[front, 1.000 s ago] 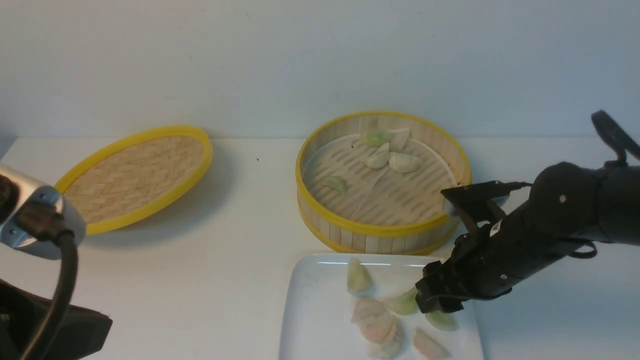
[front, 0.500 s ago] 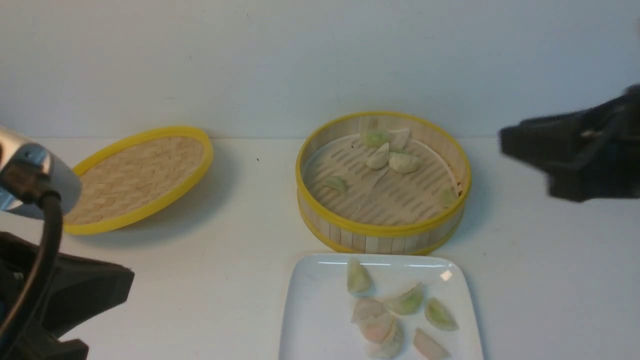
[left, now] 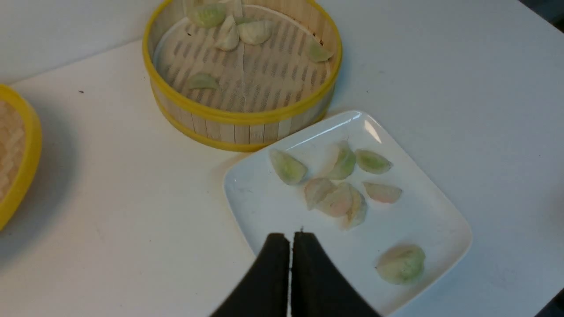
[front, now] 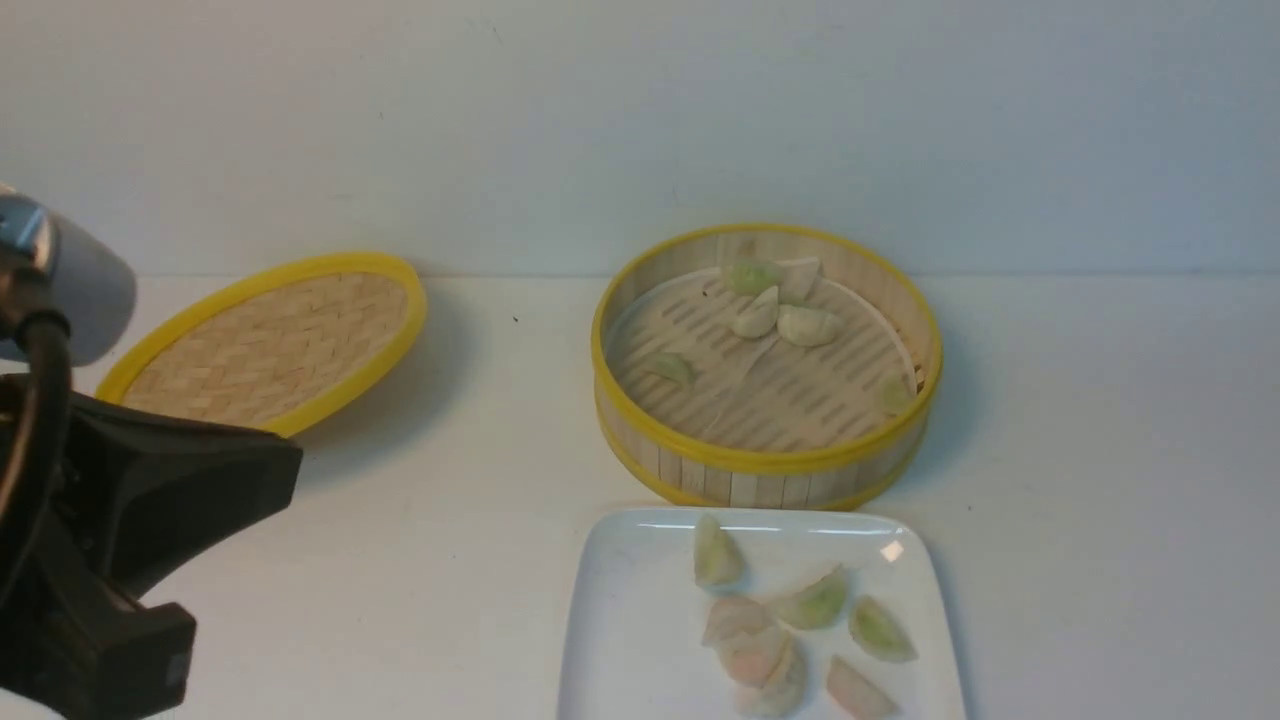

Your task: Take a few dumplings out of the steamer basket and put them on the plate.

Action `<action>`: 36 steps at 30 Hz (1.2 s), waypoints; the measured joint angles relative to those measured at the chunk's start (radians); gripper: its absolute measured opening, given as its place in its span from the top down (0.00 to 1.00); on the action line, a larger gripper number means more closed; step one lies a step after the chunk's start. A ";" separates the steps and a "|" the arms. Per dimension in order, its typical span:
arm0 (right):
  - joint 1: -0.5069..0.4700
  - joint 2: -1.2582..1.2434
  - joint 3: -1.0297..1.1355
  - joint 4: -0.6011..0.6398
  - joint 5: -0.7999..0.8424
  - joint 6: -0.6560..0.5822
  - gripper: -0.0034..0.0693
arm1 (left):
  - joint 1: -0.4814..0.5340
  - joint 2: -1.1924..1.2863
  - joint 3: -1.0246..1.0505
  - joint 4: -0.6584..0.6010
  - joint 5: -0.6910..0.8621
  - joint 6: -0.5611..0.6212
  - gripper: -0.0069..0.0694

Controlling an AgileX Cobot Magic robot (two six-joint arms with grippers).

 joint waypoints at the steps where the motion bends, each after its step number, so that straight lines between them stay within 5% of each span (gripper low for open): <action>1: 0.000 -0.028 0.018 -0.011 0.000 0.020 0.97 | 0.000 0.000 0.000 0.000 0.000 0.002 0.92; 16: 0.000 -0.177 0.125 -0.028 -0.004 0.102 0.97 | 0.000 -0.068 0.028 0.045 -0.026 0.017 0.92; 26: 0.000 -0.177 0.126 -0.028 -0.006 0.102 0.97 | 0.000 -0.310 0.180 0.201 -0.155 -0.117 0.92; 36: 0.000 -0.177 0.126 -0.028 -0.006 0.102 0.97 | 0.000 -0.350 0.202 0.213 -0.177 -0.139 0.92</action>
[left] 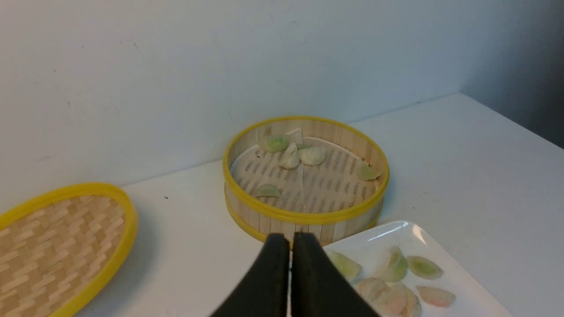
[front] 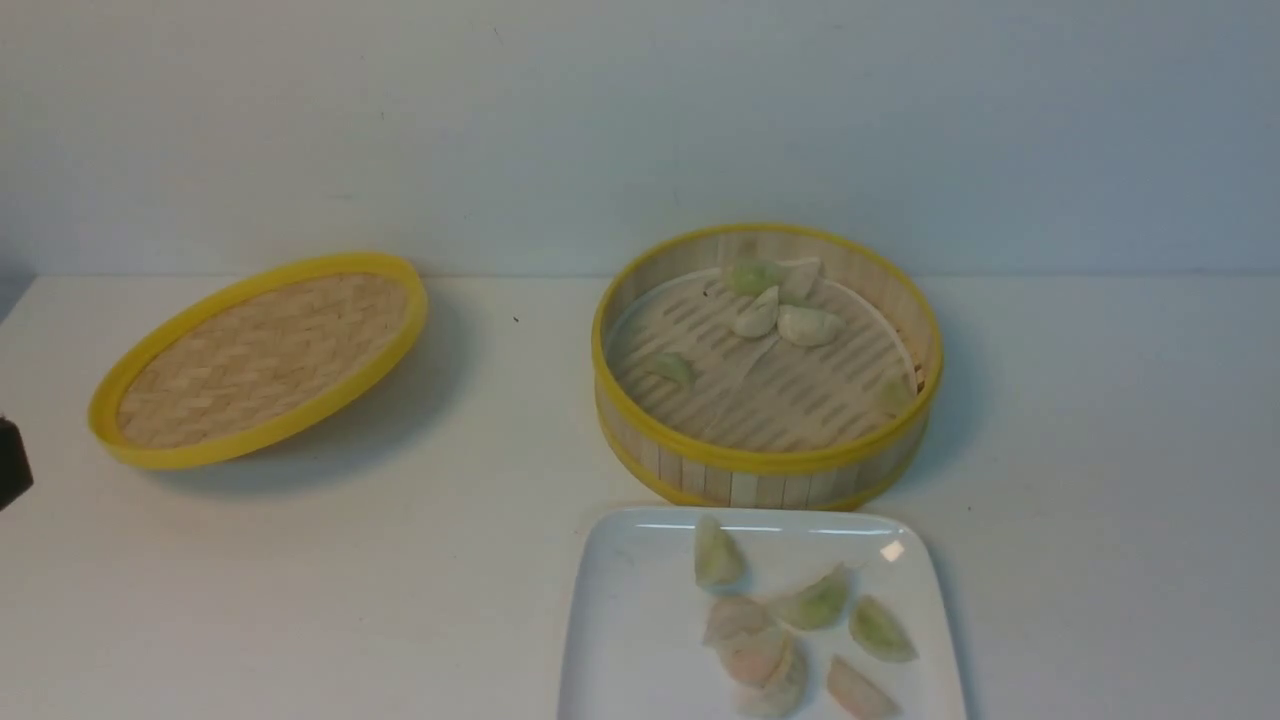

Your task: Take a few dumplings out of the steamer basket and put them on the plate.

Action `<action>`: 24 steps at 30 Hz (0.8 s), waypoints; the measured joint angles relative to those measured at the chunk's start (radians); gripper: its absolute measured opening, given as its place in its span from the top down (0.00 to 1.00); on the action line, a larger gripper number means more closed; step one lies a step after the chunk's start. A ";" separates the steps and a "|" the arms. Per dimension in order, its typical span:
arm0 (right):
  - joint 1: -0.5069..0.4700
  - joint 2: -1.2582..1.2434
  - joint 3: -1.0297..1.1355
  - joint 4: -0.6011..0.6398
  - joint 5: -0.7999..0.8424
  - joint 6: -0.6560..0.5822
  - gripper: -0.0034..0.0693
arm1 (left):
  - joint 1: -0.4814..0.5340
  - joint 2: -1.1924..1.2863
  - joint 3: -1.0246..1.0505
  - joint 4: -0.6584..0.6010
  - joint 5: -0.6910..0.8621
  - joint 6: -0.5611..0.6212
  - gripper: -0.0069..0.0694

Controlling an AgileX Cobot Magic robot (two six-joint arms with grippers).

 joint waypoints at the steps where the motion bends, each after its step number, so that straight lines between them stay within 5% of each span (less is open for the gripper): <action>1: 0.000 0.000 0.000 0.000 0.000 0.000 0.97 | 0.000 0.000 0.000 0.000 0.000 0.000 0.92; 15: 0.000 0.000 0.000 0.000 0.027 -0.010 0.97 | 0.020 -0.015 0.041 0.017 -0.055 0.017 0.92; 24: 0.000 0.000 0.000 0.000 0.059 -0.010 0.97 | 0.404 -0.215 0.441 -0.207 -0.386 0.232 0.92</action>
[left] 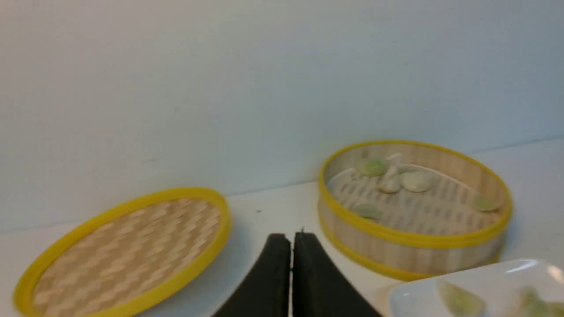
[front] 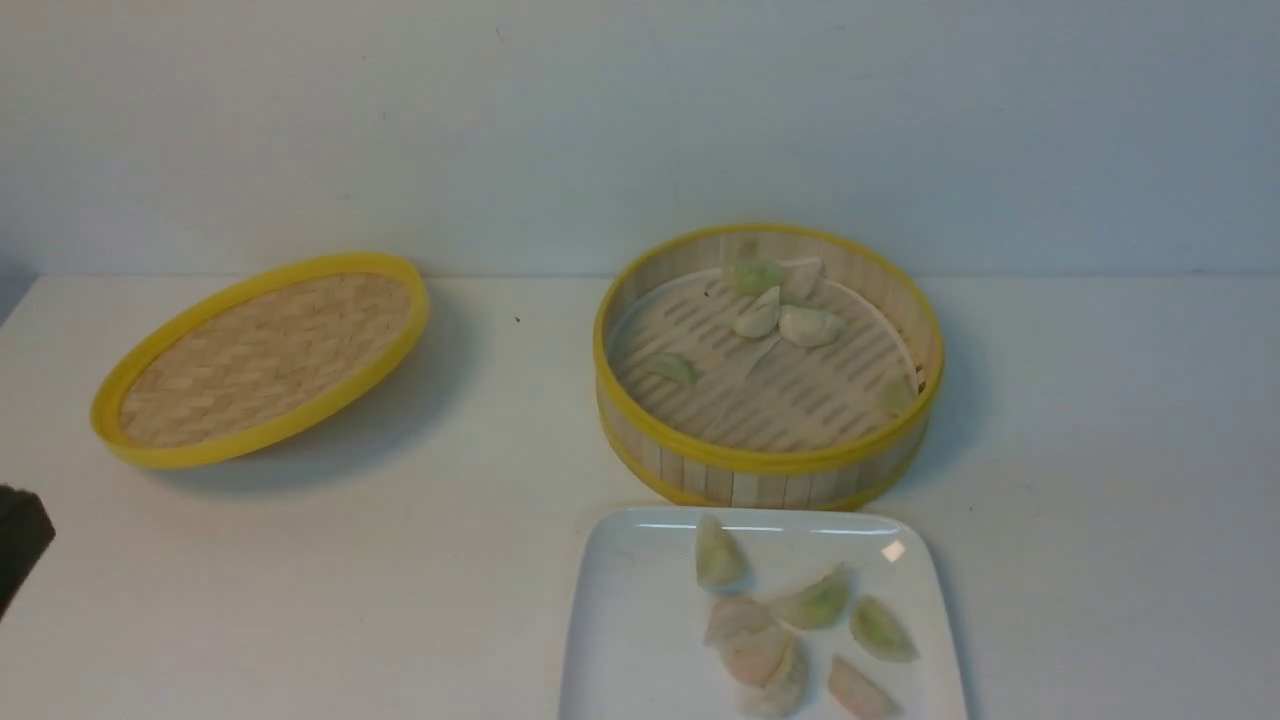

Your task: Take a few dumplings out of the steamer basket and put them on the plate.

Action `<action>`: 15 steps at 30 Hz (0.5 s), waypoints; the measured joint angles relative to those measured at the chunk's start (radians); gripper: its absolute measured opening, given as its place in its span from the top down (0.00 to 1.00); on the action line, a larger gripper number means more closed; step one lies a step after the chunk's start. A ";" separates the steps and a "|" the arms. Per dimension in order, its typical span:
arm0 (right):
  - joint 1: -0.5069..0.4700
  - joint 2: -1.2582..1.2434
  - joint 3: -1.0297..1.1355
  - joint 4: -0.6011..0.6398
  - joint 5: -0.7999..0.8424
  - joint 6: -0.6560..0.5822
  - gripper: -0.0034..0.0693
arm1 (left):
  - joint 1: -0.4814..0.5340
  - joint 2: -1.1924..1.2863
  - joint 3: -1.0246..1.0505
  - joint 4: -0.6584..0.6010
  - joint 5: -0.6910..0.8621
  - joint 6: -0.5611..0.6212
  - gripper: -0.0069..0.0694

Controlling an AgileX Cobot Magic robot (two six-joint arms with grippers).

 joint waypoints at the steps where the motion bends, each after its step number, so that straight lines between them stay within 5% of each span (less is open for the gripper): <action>1: 0.000 0.000 0.000 0.000 0.000 0.000 0.97 | 0.028 -0.016 0.039 -0.019 -0.017 0.014 0.92; 7: 0.000 0.000 0.000 0.000 0.000 0.000 0.97 | 0.228 -0.151 0.283 -0.097 -0.054 0.095 0.92; 15: 0.000 0.000 0.001 0.000 0.004 0.000 0.97 | 0.255 -0.195 0.356 -0.037 0.026 0.101 0.92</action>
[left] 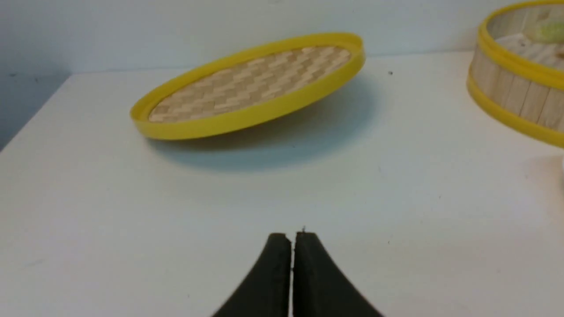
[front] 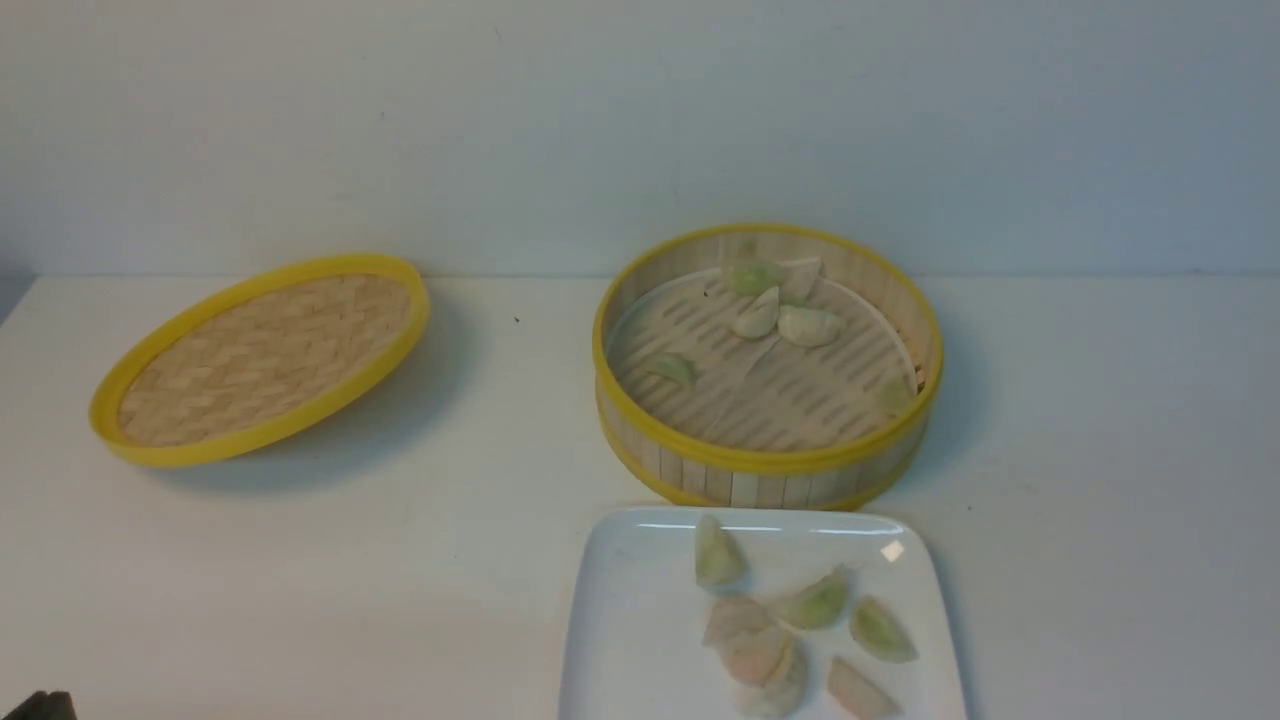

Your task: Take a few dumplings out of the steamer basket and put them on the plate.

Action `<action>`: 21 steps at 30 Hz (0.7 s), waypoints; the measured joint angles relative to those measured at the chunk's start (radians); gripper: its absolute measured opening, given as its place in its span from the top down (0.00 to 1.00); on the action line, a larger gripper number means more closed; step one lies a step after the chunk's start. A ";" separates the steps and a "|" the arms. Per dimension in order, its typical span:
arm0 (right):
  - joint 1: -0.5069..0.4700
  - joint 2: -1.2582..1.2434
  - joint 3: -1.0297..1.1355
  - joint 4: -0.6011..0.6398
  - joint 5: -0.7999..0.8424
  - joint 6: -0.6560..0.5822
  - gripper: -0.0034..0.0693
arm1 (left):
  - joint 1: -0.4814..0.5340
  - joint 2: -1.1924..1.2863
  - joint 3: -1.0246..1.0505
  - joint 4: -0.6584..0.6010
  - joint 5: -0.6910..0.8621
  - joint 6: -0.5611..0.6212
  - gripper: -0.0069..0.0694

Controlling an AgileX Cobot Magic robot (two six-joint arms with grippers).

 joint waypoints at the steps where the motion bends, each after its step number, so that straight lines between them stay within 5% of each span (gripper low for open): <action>1: 0.000 0.000 0.000 0.000 0.000 0.000 0.97 | 0.000 0.000 0.001 0.003 0.010 0.001 0.92; 21: 0.000 0.000 0.000 0.000 0.004 0.000 0.97 | 0.000 0.000 0.001 0.007 0.034 0.002 0.92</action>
